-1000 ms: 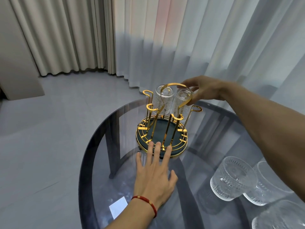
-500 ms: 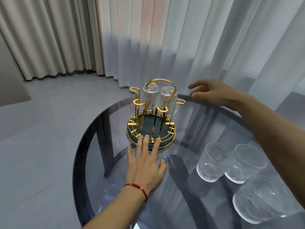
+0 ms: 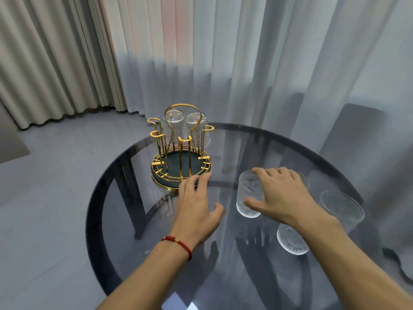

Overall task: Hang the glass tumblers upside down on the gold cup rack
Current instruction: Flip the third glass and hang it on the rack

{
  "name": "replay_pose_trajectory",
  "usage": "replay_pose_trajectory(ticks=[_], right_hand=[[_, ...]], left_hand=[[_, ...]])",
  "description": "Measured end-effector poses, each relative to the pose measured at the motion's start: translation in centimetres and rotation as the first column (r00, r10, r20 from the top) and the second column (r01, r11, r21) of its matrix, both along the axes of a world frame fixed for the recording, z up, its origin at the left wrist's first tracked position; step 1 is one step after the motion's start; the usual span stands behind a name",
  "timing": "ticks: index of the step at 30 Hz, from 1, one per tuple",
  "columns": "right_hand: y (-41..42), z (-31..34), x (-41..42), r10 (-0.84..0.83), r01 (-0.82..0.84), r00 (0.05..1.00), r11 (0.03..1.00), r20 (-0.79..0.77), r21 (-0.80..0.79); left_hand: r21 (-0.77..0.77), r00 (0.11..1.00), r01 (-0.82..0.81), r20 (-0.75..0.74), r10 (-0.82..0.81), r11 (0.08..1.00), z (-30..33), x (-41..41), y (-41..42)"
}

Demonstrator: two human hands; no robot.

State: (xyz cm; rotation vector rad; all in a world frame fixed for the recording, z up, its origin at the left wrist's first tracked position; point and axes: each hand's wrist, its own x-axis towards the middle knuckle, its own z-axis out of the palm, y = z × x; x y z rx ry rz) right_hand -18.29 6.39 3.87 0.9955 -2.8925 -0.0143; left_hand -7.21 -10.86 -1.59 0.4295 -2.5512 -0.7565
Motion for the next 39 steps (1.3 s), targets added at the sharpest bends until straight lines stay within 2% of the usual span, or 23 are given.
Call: replay_pose_trajectory(ticks=[5, 9, 14, 17, 22, 24, 26, 28, 30, 31, 33, 34, 36, 39], right_hand=[[-0.6, -1.3, 0.2, -0.042, 0.045, 0.998, 0.998, -0.053, 0.040], [-0.8, -1.1, 0.3, -0.018, 0.016, 0.998, 1.000, -0.063, -0.023], [-0.8, -0.9, 2.5, 0.162, -0.185, 0.979, 0.963, -0.125, -0.194], [-1.1, -0.8, 4.2, 0.296, -0.307, 0.951, 0.875, -0.088, -0.375], [-1.3, -0.9, 5.4, 0.478, -0.362, 0.878, 0.703, 0.029, -0.613], [-1.5, -1.1, 5.3, 0.481, -0.293, 0.871, 0.670, 0.099, -0.682], [-1.7, -1.2, 5.1, 0.419, -0.109, 0.861, 0.707, 0.290, -0.698], [-2.0, -1.1, 5.1, 0.387, 0.148, 0.742, 0.701, 0.547, -0.697], [-2.7, -1.4, 5.4, 0.439, 0.331, 0.596, 0.629, 0.673, -0.704], [-3.1, -1.5, 5.5, 0.466, 0.382, 0.565, 0.584, 0.681, -0.716], [-3.8, -1.6, 5.4, 0.503, 0.461, 0.541, 0.494, 0.674, -0.737], [-4.1, -1.6, 5.3, 0.523, 0.502, 0.524, 0.448, 0.672, -0.740], [-4.1, -1.2, 4.8, 0.537, 0.537, 0.533, 0.382, 0.654, -0.752], [-4.3, 0.4, 4.4, 0.420, 0.370, 0.740, 0.398, 0.525, -0.840]], left_hand=[[0.316, 0.999, 0.001, -0.032, 0.010, 0.949, 1.3, 0.5, 1.0], [0.466, 0.999, 0.043, -0.048, -0.023, 0.884, 1.5, 0.2, 1.4], [0.643, 0.975, 0.212, -0.092, -0.201, 0.736, 1.8, 0.1, 1.7], [0.641, 0.939, 0.340, -0.185, -0.291, 0.688, 1.8, 0.1, 1.7], [0.498, 0.934, 0.358, -0.175, -0.313, 0.790, 2.4, 1.1, 0.2], [0.572, 0.941, 0.339, -0.198, -0.276, 0.747, 3.0, 1.5, -1.3], [0.754, 0.945, 0.326, -0.251, -0.209, 0.571, 3.2, 1.7, -2.9], [0.863, 0.933, 0.359, -0.318, -0.171, 0.356, 3.0, 1.8, -3.9], [0.878, 0.914, 0.403, -0.369, -0.171, 0.260, 2.4, 1.7, -4.3], [0.876, 0.907, 0.417, -0.384, -0.171, 0.244, 2.1, 1.5, -4.4], [0.864, 0.899, 0.434, -0.398, -0.182, 0.254, 1.5, 1.2, -4.6], [0.854, 0.900, 0.433, -0.391, -0.195, 0.288, 1.2, 1.1, -4.8], [0.818, 0.917, 0.398, -0.340, -0.208, 0.416, 0.8, 0.8, -5.5], [0.736, 0.961, 0.262, -0.260, -0.096, 0.624, 0.0, 0.6, -7.0]])
